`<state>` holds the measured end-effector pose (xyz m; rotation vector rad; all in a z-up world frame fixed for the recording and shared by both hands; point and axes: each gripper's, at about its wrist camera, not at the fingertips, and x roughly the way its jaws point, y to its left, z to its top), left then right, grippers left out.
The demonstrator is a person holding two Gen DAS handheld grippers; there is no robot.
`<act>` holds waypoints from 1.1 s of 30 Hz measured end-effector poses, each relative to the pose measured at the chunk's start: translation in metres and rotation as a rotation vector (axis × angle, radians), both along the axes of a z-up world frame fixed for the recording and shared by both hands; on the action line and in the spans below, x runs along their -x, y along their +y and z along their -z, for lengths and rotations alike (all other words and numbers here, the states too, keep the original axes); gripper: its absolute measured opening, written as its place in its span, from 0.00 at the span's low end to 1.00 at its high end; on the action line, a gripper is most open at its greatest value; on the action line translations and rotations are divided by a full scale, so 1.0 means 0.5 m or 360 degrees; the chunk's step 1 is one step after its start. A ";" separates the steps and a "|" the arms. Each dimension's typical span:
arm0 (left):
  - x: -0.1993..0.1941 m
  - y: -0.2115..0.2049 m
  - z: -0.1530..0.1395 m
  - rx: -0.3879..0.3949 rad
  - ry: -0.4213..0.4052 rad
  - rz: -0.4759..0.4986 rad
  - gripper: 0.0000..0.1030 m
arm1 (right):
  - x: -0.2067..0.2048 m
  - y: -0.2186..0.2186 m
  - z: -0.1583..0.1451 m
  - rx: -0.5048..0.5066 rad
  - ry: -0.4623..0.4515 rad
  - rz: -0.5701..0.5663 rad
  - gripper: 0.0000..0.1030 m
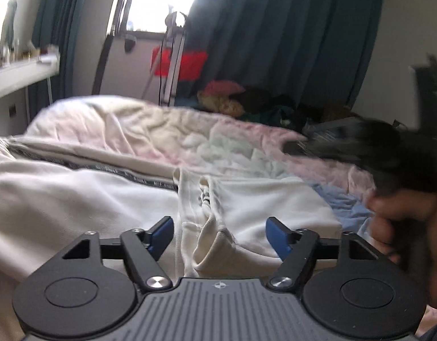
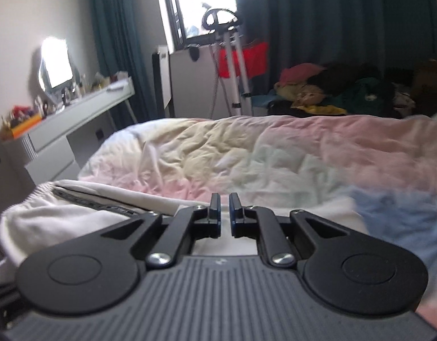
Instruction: Fold clothes
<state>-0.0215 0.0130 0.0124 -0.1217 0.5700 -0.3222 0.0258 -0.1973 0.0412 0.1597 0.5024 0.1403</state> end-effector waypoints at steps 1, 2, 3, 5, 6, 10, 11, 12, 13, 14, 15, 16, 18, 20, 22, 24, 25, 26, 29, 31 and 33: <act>0.018 0.002 -0.005 -0.0001 -0.0026 -0.0011 0.75 | 0.030 -0.010 -0.006 -0.0009 -0.0007 0.0018 0.10; 0.033 0.005 -0.005 0.0005 -0.0031 -0.0030 0.76 | 0.061 -0.017 -0.010 -0.0013 -0.0021 0.0035 0.10; 0.049 0.006 -0.003 0.0004 -0.0040 -0.0036 0.76 | 0.092 -0.022 -0.009 -0.0015 -0.0046 0.0047 0.10; 0.079 0.002 0.001 -0.0028 -0.0088 -0.0046 0.79 | 0.148 -0.030 0.001 -0.0020 -0.0101 0.0068 0.24; 0.091 0.000 0.004 -0.0052 -0.0118 -0.0055 0.80 | 0.172 -0.033 0.011 -0.0020 -0.0123 0.0082 0.36; 0.124 -0.014 0.020 -0.0088 -0.0134 -0.0074 0.87 | 0.236 -0.042 0.053 -0.0050 -0.0156 0.0172 0.83; 0.123 -0.016 0.025 -0.0080 -0.0114 -0.0078 0.88 | 0.245 -0.044 0.058 -0.0059 -0.0156 0.0179 0.83; 0.116 -0.016 0.032 -0.0077 -0.0097 -0.0091 0.89 | 0.250 -0.046 0.060 -0.0066 -0.0155 0.0178 0.83; 0.112 -0.016 0.037 -0.0079 -0.0084 -0.0106 0.90 | 0.254 -0.048 0.061 -0.0071 -0.0157 0.0180 0.83; 0.109 -0.009 0.038 -0.0060 -0.0058 -0.0136 0.92 | 0.255 -0.050 0.059 -0.0077 -0.0161 0.0185 0.83; 0.105 -0.002 0.038 -0.0041 -0.0032 -0.0167 0.94 | 0.256 -0.052 0.057 -0.0084 -0.0164 0.0191 0.83; 0.099 0.014 0.038 0.0003 0.0002 -0.0201 0.94 | 0.257 -0.056 0.056 -0.0093 -0.0169 0.0199 0.83; 0.077 0.055 0.037 0.0112 0.0079 -0.0284 0.96 | 0.261 -0.063 0.057 -0.0117 -0.0175 0.0214 0.83; 0.060 0.113 0.033 0.0232 0.0127 -0.0517 0.96 | 0.264 -0.070 0.062 -0.0148 -0.0163 0.0225 0.83; 0.042 0.172 0.029 0.0321 0.0172 -0.0736 0.98 | 0.263 -0.075 0.069 -0.0173 -0.0140 0.0235 0.83; 0.017 0.236 0.030 0.0415 0.0272 -0.0903 0.99 | 0.257 -0.076 0.076 -0.0174 -0.0119 0.0255 0.83; 0.005 0.274 0.034 0.0472 0.0331 -0.0996 0.99 | 0.255 -0.077 0.080 -0.0174 -0.0109 0.0268 0.83; 0.000 0.305 0.035 0.0494 0.0328 -0.1053 0.98 | 0.252 -0.079 0.084 -0.0179 -0.0094 0.0274 0.83; -0.016 0.387 0.042 0.0503 0.0365 -0.1238 0.98 | 0.243 -0.080 0.098 -0.0201 -0.0047 0.0280 0.83; -0.022 0.434 0.053 0.0555 0.0438 -0.1374 0.98 | 0.239 -0.078 0.105 -0.0201 -0.0025 0.0288 0.83; -0.036 0.470 0.071 0.0647 0.0469 -0.1466 0.98 | 0.235 -0.076 0.110 -0.0198 -0.0004 0.0297 0.83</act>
